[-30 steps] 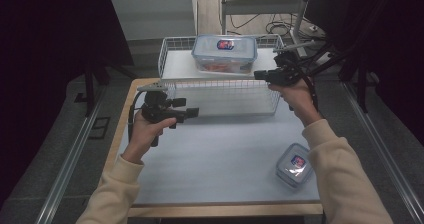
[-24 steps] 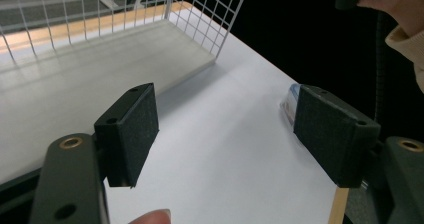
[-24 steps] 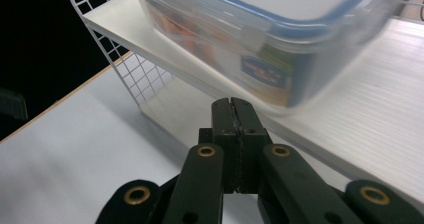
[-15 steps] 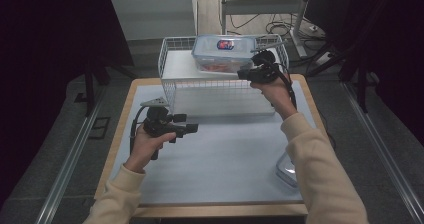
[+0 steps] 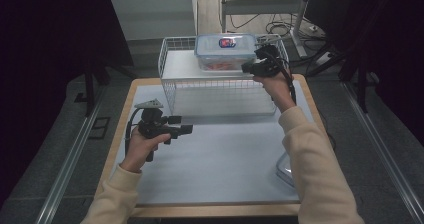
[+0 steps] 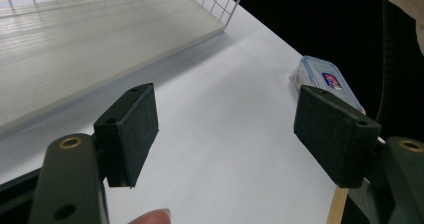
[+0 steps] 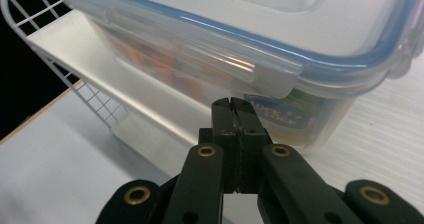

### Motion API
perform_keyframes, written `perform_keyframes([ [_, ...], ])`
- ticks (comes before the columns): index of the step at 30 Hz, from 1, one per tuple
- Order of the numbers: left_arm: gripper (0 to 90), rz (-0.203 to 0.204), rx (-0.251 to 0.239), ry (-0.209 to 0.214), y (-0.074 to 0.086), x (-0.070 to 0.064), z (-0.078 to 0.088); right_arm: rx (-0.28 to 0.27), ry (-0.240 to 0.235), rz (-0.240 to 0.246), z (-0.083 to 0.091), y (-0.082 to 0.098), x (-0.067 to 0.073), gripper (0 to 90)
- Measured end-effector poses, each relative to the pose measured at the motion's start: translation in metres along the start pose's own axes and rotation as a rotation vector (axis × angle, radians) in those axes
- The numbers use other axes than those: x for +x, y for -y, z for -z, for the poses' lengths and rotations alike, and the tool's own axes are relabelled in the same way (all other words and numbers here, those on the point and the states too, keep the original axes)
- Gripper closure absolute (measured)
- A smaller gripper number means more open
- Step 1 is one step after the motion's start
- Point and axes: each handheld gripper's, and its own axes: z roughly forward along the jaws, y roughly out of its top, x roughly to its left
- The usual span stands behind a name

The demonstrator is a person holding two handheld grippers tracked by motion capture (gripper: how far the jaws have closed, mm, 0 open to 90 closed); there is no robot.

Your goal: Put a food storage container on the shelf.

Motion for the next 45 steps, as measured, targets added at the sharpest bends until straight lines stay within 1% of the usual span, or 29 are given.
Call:
perform_keyframes([
  [2,25.1,0.004,-0.001,0.0,0.0,0.0,0.001,-0.006,0.004,-0.011,0.0,0.0,-0.002,89.7],
  [4,25.1,0.003,-0.003,-0.001,0.0,0.0,0.001,-0.009,-0.003,-0.02,-0.001,0.001,-0.002,89.7],
  [8,25.0,-0.001,0.003,0.0,0.001,0.0,0.0,-0.014,-0.013,-0.014,0.001,0.003,0.0,89.7],
  [9,25.0,0.004,0.005,0.0,0.002,0.0,-0.001,-0.017,-0.016,-0.01,0.003,0.005,0.001,89.7],
  [12,25.0,0.002,0.01,-0.001,0.003,-0.001,-0.002,-0.03,-0.039,0.006,0.012,0.01,0.006,89.7],
  [17,25.0,0.011,0.015,-0.004,0.006,-0.003,-0.004,-0.06,-0.093,0.033,0.036,0.027,0.017,89.7],
  [20,25.0,0.012,0.017,-0.007,0.008,-0.005,-0.005,-0.067,-0.123,0.042,0.052,0.041,0.021,89.7],
  [21,25.0,0.016,0.019,-0.008,0.009,-0.006,-0.006,-0.07,-0.128,0.046,0.057,0.046,0.023,89.7],
  [23,24.8,0.008,0.024,-0.016,0.011,-0.007,-0.007,-0.067,-0.13,0.062,0.066,0.057,0.025,89.7],
  [27,24.7,0.009,0.038,-0.022,0.017,-0.008,-0.01,-0.055,-0.144,0.072,0.079,0.085,0.027,89.7],
  [28,24.7,0.01,0.04,-0.025,0.018,-0.009,-0.01,-0.048,-0.149,0.076,0.082,0.094,0.027,89.7],
  [32,24.5,0.013,0.053,-0.029,0.023,-0.008,-0.012,-0.027,-0.173,0.08,0.088,0.124,0.025,89.7],
  [37,24.5,0.011,0.065,-0.028,0.028,-0.008,-0.015,-0.006,-0.196,0.045,0.091,0.161,0.017,89.7],
  [40,24.5,0.006,0.071,-0.031,0.031,-0.009,-0.017,0.008,-0.194,0.041,0.092,0.175,0.014,89.7],
  [45,24.1,-0.006,0.083,-0.036,0.038,-0.01,-0.018,0.03,-0.185,0.053,0.097,0.198,0.012,89.7],
])
